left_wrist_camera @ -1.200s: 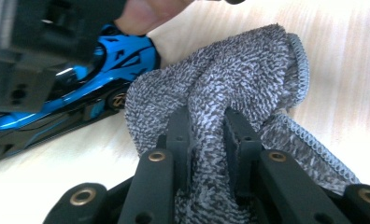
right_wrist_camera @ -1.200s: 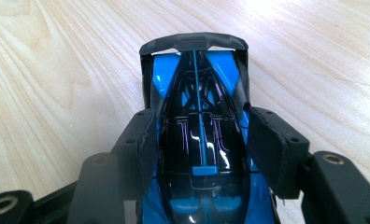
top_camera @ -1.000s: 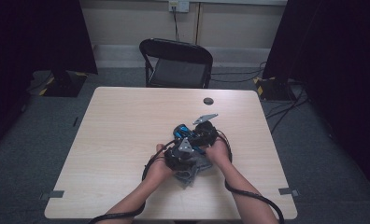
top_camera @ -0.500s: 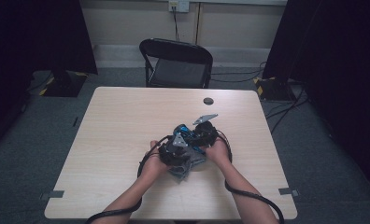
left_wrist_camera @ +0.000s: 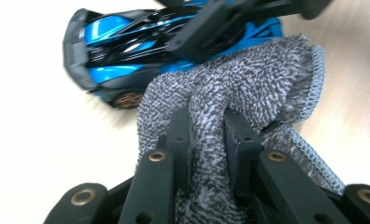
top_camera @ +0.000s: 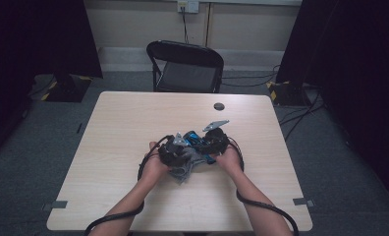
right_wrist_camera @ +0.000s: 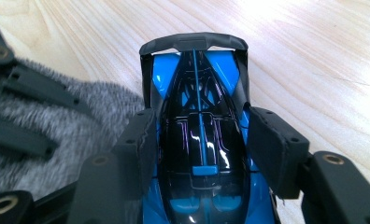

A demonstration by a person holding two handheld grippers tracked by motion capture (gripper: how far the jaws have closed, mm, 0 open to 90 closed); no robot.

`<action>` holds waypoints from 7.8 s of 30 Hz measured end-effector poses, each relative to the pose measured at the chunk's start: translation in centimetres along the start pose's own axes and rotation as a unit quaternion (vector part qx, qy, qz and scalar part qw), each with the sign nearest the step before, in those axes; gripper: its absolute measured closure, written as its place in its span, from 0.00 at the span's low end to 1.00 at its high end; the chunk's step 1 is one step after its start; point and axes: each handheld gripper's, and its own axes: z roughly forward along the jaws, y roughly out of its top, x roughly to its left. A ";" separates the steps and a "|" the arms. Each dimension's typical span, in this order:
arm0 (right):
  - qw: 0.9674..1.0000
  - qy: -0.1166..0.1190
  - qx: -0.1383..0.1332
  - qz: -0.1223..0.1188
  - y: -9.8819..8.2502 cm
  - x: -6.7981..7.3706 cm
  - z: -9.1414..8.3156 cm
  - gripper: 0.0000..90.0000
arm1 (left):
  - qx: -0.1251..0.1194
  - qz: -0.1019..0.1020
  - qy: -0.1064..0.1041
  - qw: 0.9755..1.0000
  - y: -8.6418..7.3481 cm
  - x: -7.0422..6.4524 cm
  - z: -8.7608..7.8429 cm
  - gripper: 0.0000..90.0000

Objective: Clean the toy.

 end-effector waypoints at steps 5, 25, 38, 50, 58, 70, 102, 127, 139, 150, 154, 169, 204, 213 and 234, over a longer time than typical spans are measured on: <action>1.000 -0.001 0.000 0.001 0.0 0.0 0.0 0.49 | -0.002 -0.003 0.005 1.000 -0.2 0.6 0.0 0.83; 1.000 -0.003 0.001 -0.003 0.0 0.1 0.0 0.48 | 0.010 -0.010 0.045 0.999 -0.6 2.7 -0.8 0.82; 1.000 -0.003 0.002 -0.003 0.0 0.1 0.0 0.48 | -0.001 -0.047 0.069 0.996 -1.5 4.6 -2.1 0.83; 1.000 -0.002 0.006 -0.001 0.1 0.1 0.0 0.48 | -0.027 -0.031 0.050 0.998 -1.6 2.7 -4.4 0.83; 1.000 -0.004 0.008 -0.002 0.2 0.1 0.0 0.48 | -0.032 0.004 0.015 0.999 -1.0 -0.5 -4.0 0.83; 1.000 -0.002 0.014 -0.001 0.3 0.1 0.0 0.48 | -0.025 0.050 -0.033 0.998 0.2 -5.0 -1.9 0.82; 1.000 -0.004 0.012 -0.006 0.2 0.1 -0.1 0.48 | -0.001 0.066 -0.031 0.997 0.9 -4.9 1.4 0.82; 1.000 -0.005 0.011 -0.006 0.2 0.2 -0.1 0.48 | 0.002 0.006 0.026 1.000 -0.8 0.1 -0.2 0.82; 1.000 -0.006 0.010 -0.005 0.1 0.2 -0.1 0.48 | 0.011 -0.007 0.046 0.999 -1.0 2.0 -0.7 0.82; 1.000 -0.006 0.010 -0.005 0.1 0.2 -0.1 0.48 | 0.012 -0.019 0.059 0.998 -1.0 3.0 -1.2 0.82; 1.000 -0.006 0.009 -0.005 0.1 0.2 -0.1 0.48 | 0.010 -0.033 0.071 0.997 -1.3 3.4 -1.5 0.82; 1.000 -0.005 0.008 -0.002 0.1 0.2 -0.1 0.48 | 0.004 -0.068 0.093 0.993 -2.5 5.0 -3.3 0.82; 1.000 -0.016 0.013 -0.004 -0.4 0.4 -0.7 0.40 | 0.002 0.002 0.002 1.000 -1.4 -3.8 -3.3 0.82; 0.999 -0.028 0.012 0.012 -1.3 -0.4 -2.6 0.32 | 0.006 0.000 -0.008 1.000 -0.8 -5.7 -2.6 0.82; 1.000 -0.006 -0.007 -0.005 -2.8 1.2 -7.7 0.32 | -0.015 -0.014 -0.023 1.000 1.1 -7.5 -3.4 0.64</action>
